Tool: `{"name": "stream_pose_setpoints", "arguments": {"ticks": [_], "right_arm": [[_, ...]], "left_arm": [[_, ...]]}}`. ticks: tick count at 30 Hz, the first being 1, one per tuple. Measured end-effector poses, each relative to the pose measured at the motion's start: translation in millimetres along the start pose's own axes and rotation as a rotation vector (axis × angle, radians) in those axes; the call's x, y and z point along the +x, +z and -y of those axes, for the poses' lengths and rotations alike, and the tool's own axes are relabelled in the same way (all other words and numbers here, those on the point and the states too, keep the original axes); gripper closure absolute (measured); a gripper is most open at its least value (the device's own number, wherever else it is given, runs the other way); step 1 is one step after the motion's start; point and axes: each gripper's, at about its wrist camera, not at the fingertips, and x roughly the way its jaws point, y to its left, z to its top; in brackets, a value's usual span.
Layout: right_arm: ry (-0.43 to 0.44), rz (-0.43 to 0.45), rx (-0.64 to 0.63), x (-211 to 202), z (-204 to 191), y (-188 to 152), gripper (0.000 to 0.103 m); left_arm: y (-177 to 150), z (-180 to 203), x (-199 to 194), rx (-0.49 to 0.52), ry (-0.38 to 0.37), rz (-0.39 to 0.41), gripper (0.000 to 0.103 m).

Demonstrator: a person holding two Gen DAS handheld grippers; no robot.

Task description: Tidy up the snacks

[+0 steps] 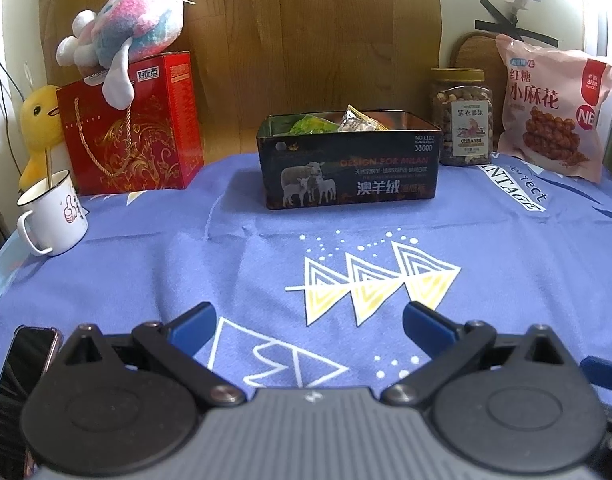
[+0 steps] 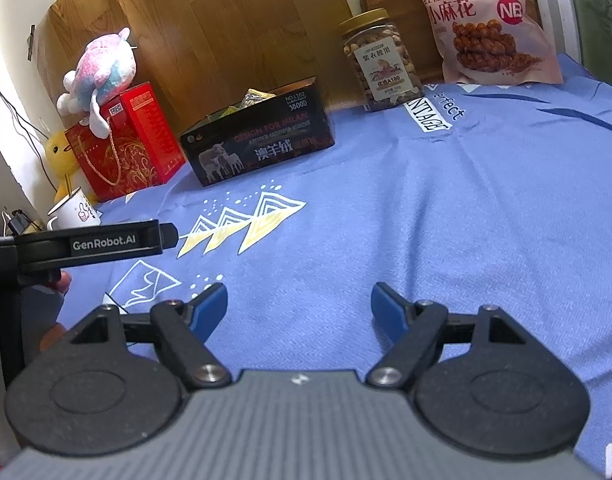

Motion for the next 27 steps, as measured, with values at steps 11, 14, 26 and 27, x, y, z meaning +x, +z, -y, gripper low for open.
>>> {"name": "stream_pose_setpoints", "arguments": {"ticks": [11, 14, 26, 27], "right_arm": [[0.002, 0.006, -0.009, 2, -3, 2, 0.022], [0.005, 0.005, -0.008, 4, -4, 3, 0.022], [0.018, -0.007, -0.064, 5, -8, 18, 0.022], [0.017, -0.005, -0.062, 6, -7, 20, 0.022]], "left_arm": [[1, -1, 2, 0.009, 0.002, -0.001, 0.0], [1, 0, 3, 0.02, 0.005, -0.01, 0.0], [22, 14, 2, 0.061, -0.006, -0.022, 0.0], [22, 14, 2, 0.057, -0.004, -0.025, 0.0]]}}
